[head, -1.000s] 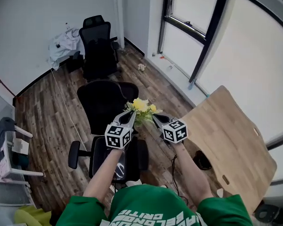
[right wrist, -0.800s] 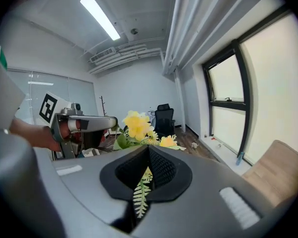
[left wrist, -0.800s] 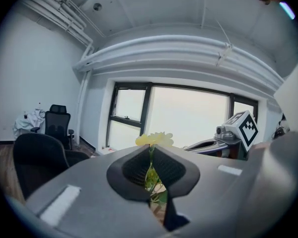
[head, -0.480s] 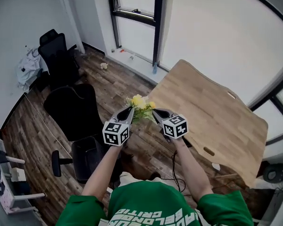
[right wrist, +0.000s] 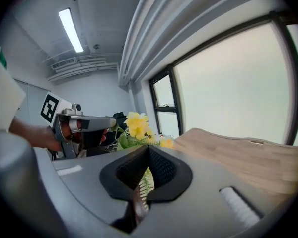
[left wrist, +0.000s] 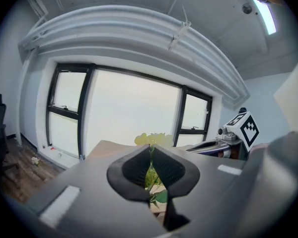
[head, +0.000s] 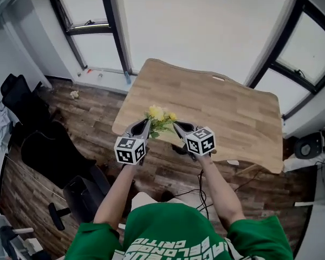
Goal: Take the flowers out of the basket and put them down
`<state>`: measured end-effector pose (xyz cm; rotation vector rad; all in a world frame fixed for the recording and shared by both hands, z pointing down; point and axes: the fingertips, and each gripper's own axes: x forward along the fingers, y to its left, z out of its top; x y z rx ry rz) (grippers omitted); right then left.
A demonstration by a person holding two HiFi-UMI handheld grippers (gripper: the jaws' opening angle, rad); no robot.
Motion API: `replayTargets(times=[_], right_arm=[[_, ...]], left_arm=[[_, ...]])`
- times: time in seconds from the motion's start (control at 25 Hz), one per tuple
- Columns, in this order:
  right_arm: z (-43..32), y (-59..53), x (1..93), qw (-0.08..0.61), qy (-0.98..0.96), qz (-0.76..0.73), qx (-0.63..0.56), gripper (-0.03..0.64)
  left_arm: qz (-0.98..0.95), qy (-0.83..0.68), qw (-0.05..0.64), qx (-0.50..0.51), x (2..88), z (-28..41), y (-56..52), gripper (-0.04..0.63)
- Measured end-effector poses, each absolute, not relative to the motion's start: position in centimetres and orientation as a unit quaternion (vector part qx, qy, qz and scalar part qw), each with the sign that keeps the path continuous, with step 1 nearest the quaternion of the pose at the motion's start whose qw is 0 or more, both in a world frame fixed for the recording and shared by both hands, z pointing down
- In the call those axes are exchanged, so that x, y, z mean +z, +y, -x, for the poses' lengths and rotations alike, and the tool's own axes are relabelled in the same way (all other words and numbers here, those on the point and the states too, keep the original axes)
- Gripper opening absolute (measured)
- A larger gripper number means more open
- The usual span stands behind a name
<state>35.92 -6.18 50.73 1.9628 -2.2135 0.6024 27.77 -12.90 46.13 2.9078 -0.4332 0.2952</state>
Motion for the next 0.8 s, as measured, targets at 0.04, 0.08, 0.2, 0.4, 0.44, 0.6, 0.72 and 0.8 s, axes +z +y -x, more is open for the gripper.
replayTargets(times=[0.04, 0.08, 0.2, 0.4, 0.44, 0.6, 0.72, 0.8], right_arm=[[-37.5, -4.8, 50.7, 0.058, -0.720, -0.662, 0.200, 0.006], [-39.0, -3.4, 50.6, 0.054, -0.709, -0.674, 0.201, 0.006], [-43.7, 1.1, 50.7, 0.043, -0.670, -0.712, 0.204, 0.006], [-49.6, 7.0, 51.7, 0.026, -0.610, -0.762, 0.218, 0.006], [-50.4, 7.9, 51.9, 0.024, -0.600, -0.769, 0.220, 0.006], [-53.7, 10.3, 52.5, 0.016, -0.564, -0.793, 0.227, 0.006], [-56.1, 11.3, 52.7, 0.009, -0.540, -0.809, 0.231, 0.006], [-57.4, 11.6, 52.8, 0.005, -0.525, -0.818, 0.233, 0.006]], left_arm=[[-0.982, -0.130, 0.092, 0.102, 46.2, -29.5, -11.9, 0.035], [-0.984, -0.114, 0.091, 0.104, 46.3, -31.3, -10.9, 0.035], [-0.988, -0.065, 0.086, 0.109, 46.5, -36.5, -7.8, 0.035], [-0.989, 0.009, 0.082, 0.119, 47.2, -43.6, -3.4, 0.035], [-0.989, 0.022, 0.082, 0.121, 47.4, -44.7, -2.7, 0.035], [-0.986, 0.070, 0.080, 0.131, 48.2, -48.9, -0.4, 0.035], [-0.982, 0.103, 0.077, 0.141, 48.9, -51.8, 0.6, 0.035], [-0.979, 0.122, 0.076, 0.145, 49.2, -53.6, 1.0, 0.035]])
